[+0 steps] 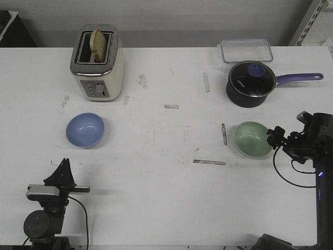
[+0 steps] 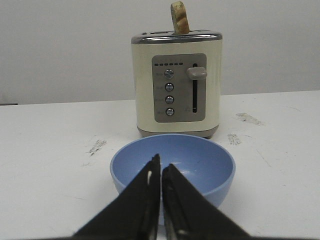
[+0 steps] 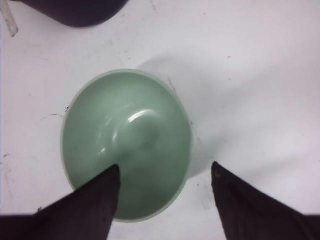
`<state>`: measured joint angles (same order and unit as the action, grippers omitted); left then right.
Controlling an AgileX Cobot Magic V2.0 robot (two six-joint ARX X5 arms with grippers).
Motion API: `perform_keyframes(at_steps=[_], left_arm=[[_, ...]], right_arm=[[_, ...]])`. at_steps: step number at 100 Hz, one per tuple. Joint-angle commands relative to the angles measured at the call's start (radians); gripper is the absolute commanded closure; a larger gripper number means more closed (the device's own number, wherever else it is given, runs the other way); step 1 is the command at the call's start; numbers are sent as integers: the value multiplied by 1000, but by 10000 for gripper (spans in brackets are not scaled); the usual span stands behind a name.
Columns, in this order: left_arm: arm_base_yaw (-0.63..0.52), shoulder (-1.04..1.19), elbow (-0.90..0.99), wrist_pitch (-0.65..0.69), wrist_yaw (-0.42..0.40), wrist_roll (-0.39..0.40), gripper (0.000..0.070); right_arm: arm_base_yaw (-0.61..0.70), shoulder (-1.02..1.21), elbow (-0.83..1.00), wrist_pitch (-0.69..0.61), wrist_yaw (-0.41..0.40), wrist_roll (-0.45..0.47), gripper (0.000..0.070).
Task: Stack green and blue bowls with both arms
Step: 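Reach the right gripper forward and grasp the rim of the pale green bowl, then slide the green bowl with the right gripper toward the table center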
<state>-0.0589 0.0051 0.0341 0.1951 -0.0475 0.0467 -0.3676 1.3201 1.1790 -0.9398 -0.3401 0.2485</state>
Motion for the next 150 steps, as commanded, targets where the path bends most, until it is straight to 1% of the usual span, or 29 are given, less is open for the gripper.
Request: perform_keyframes(at_steps=[1, 38, 53, 69, 71, 74, 83, 88, 92, 96, 111, 128, 139, 150], left_arm=[[2, -2, -22, 15, 2, 13, 699], [2, -2, -22, 15, 2, 13, 699], [2, -2, -22, 15, 2, 13, 699], [2, -2, -22, 15, 2, 13, 699], [2, -2, -22, 15, 2, 13, 699], [2, -2, -22, 15, 2, 13, 699], [2, -2, -22, 15, 2, 13, 699], [2, -2, -22, 15, 2, 13, 699], [2, -2, -22, 15, 2, 13, 699], [2, -2, -22, 15, 2, 13, 699], [2, -2, -22, 15, 2, 13, 699], [2, -2, -22, 15, 2, 13, 699], [2, -2, -22, 15, 2, 13, 699], [2, -2, -22, 15, 2, 13, 699]], right_arm=[[-6, 41, 21, 14, 2, -30, 279], [2, 211, 21, 79, 0, -67, 282], [19, 253, 21, 100, 2, -67, 299], [23, 291, 19, 115, 5, -70, 302], [24, 295, 19, 118, 7, -70, 314], [26, 301, 19, 121, 8, -70, 351], [27, 311, 19, 129, 8, -71, 530], [27, 312, 19, 131, 11, -71, 613], [27, 312, 19, 132, 20, -70, 663], [27, 311, 19, 132, 31, -70, 694], [33, 294, 20, 133, 38, -69, 694], [68, 235, 20, 133, 38, -68, 694], [124, 187, 20, 134, 34, -56, 694], [212, 163, 20, 135, 33, -32, 694]])
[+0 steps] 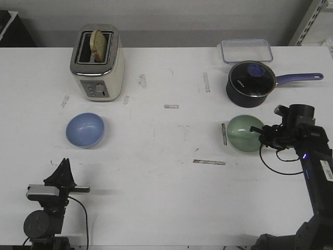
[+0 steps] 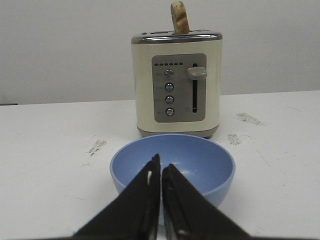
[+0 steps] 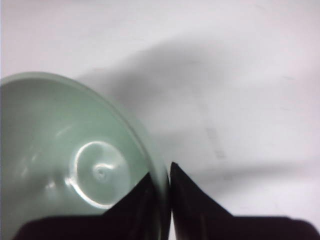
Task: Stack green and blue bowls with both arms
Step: 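Slide the green bowl with the right gripper toward the table center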
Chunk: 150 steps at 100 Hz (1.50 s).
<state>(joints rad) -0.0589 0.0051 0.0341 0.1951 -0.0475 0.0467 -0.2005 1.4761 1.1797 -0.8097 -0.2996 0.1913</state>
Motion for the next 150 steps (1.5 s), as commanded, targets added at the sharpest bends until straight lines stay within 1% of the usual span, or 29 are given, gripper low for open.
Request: perform_keyframes(at_steps=[1, 13, 20, 34, 50, 58, 68, 79, 104, 125, 146, 150], left_arm=[[2, -2, -22, 15, 2, 13, 699], [2, -2, -22, 15, 2, 13, 699], [2, -2, -22, 15, 2, 13, 699], [2, -2, -22, 15, 2, 13, 699], [2, -2, -22, 15, 2, 13, 699], [2, -2, -22, 15, 2, 13, 699], [2, -2, -22, 15, 2, 13, 699], [2, -2, -22, 15, 2, 13, 699], [2, -2, -22, 15, 2, 13, 699], [2, -2, -22, 15, 2, 13, 699], [2, -2, -22, 15, 2, 13, 699], [2, -2, -22, 15, 2, 13, 699]], right_arm=[[54, 5, 19, 4, -8, 27, 694], [179, 5, 19, 3, -14, 66, 694], [257, 9, 19, 9, -14, 104, 694], [411, 24, 19, 81, -14, 136, 694], [536, 59, 19, 183, -9, 264, 694], [576, 87, 19, 216, -10, 305, 694], [610, 125, 19, 237, -9, 341, 694], [645, 169, 19, 257, -9, 361, 694], [679, 231, 19, 285, -6, 362, 693], [679, 234, 19, 293, 39, 362, 691], [676, 232, 19, 299, 39, 362, 685], [676, 232, 19, 299, 39, 362, 675]])
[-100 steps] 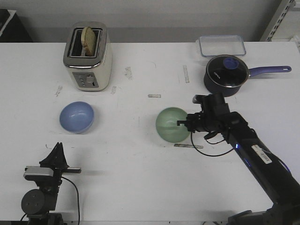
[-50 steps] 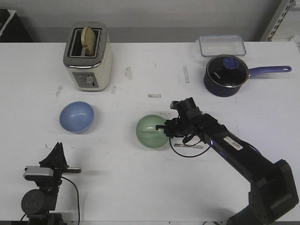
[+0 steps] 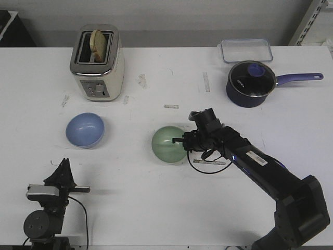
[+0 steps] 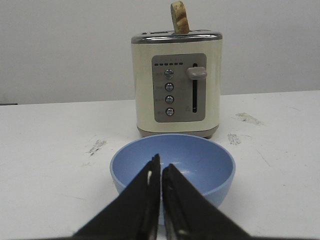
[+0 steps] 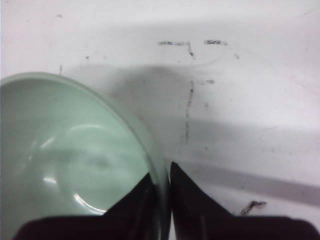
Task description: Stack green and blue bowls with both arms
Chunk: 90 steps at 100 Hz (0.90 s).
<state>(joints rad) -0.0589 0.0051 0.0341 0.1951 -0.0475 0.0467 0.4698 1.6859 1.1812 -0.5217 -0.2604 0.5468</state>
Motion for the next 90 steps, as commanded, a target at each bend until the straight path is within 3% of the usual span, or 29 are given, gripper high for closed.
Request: perform_keyframes(at_steps=[1, 18, 36, 57, 69, 84, 90], left_arm=[[2, -2, -22, 15, 2, 13, 699], [2, -2, -22, 15, 2, 13, 699], [2, -2, -22, 15, 2, 13, 699], [2, -2, -22, 15, 2, 13, 699], [2, -2, -22, 15, 2, 13, 699], [2, -2, -22, 15, 2, 13, 699], [2, -2, -22, 15, 2, 13, 699]], right_arm=[[6, 22, 18, 11, -1, 6, 668], [6, -9, 18, 22, 1, 0, 397], [0, -98, 18, 53, 4, -59, 388], [-33, -232, 15, 57, 69, -341, 390], [-53, -307, -3, 66, 179, -495, 417], [-92, -411, -89, 140, 323, -556, 631], [-114, -459, -139, 184, 358, -556, 684]])
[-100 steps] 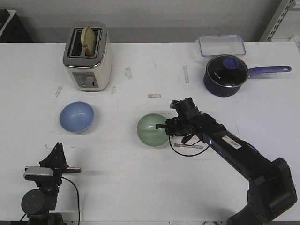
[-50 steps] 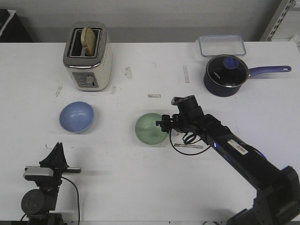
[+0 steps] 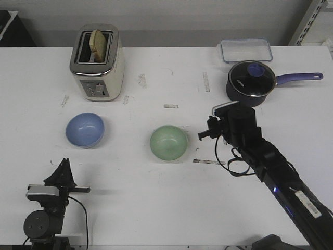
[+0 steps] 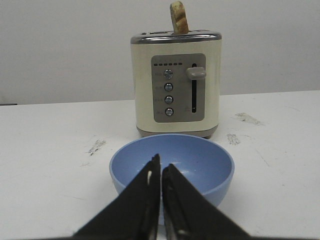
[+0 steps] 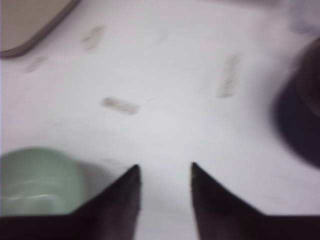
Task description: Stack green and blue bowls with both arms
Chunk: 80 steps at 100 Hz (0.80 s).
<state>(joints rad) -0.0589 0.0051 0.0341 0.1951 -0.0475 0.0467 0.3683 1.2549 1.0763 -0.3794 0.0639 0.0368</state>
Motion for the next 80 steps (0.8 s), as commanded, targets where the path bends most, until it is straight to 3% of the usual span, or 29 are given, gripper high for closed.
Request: perform_keyframes(at_steps=[1, 58, 71, 80], left_arm=[[2, -2, -22, 15, 2, 13, 699], [2, -2, -22, 15, 2, 13, 699], [2, -2, -22, 15, 2, 13, 699], [2, -2, -22, 15, 2, 13, 699]], right_arm=[[-17, -36, -43, 49, 38, -45, 688], [-251, -521, -601, 392, 41, -37, 688], [-263, -649, -679, 387, 42, -37, 688], [-263, -741, -689, 317, 42, -37, 688]])
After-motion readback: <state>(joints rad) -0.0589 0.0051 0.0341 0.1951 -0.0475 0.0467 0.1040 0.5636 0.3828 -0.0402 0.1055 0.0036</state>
